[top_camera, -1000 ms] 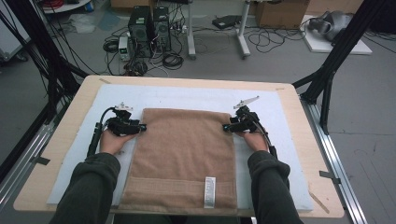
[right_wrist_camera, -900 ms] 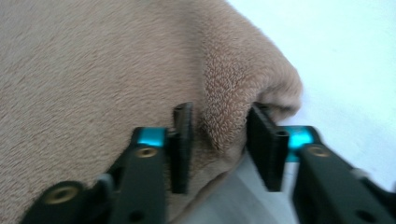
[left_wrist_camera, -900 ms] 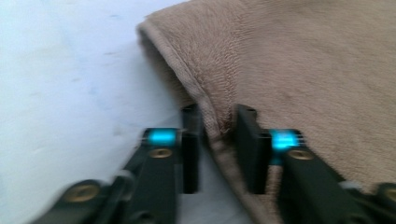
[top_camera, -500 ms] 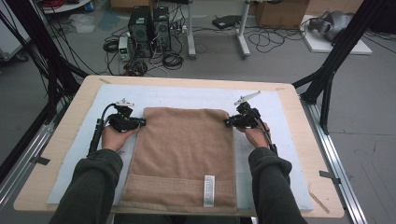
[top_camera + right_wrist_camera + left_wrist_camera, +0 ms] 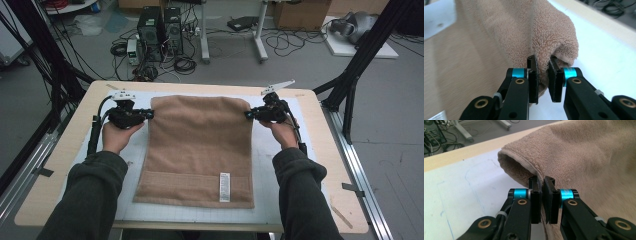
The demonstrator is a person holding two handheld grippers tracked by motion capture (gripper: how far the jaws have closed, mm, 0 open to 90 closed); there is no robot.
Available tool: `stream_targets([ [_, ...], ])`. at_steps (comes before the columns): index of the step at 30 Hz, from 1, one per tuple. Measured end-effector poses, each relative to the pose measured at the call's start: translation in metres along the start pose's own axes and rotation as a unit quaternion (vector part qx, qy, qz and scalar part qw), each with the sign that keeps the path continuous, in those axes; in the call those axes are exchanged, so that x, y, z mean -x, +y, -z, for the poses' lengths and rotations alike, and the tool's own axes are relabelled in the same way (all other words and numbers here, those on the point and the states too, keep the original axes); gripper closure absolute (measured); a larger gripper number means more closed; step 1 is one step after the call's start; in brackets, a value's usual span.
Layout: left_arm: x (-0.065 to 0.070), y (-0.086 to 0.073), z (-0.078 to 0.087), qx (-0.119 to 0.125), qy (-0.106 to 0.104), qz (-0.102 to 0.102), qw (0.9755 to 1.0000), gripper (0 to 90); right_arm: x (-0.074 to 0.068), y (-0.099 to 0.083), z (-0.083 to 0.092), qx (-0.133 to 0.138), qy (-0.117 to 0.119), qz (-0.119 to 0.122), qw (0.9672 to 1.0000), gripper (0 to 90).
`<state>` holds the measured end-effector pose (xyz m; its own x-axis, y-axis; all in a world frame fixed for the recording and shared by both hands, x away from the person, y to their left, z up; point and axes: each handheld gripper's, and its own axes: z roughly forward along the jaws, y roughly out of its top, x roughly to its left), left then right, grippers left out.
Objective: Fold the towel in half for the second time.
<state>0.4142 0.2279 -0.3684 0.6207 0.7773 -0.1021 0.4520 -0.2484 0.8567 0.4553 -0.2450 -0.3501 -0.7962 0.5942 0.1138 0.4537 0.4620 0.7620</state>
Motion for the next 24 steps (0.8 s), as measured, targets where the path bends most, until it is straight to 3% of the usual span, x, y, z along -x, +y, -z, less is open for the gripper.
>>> stream_targets([
  [3,0.005,-0.011,0.013,0.001,-0.012,0.001,0.9999,84.6,-0.009,-0.012,0.005,-0.004,0.015,-0.006,0.9999,81.3],
  [5,0.012,-0.02,0.02,0.003,-0.011,-0.014,0.9998,84.5,-0.019,-0.016,0.009,-0.018,0.025,-0.001,0.9995,81.3],
  [7,0.019,-0.031,0.025,-0.001,-0.013,-0.026,0.9996,84.5,-0.031,-0.023,0.014,-0.004,0.033,0.001,0.9994,81.3],
  [13,0.034,-0.066,0.038,-0.031,-0.031,-0.053,0.9977,84.0,-0.061,-0.06,0.015,-0.013,0.051,0.009,0.9986,81.1],
  [17,0.04,-0.088,0.043,-0.054,-0.031,-0.063,0.996,84.7,-0.071,-0.081,0.01,-0.027,0.063,0.011,0.9976,80.7],
  [22,0.038,-0.108,0.045,-0.074,-0.037,-0.047,0.9955,81.0,-0.075,-0.099,0.001,-0.034,0.072,0.003,0.9968,76.8],
  [23,0.036,-0.109,0.046,-0.075,-0.037,-0.041,0.9957,77.9,-0.074,-0.101,0.001,-0.035,0.068,0.006,0.9971,72.3],
  [24,0.034,-0.109,0.048,-0.075,-0.034,-0.038,0.9959,73.4,-0.074,-0.102,0.002,-0.03,0.067,-0.005,0.9973,62.1],
])
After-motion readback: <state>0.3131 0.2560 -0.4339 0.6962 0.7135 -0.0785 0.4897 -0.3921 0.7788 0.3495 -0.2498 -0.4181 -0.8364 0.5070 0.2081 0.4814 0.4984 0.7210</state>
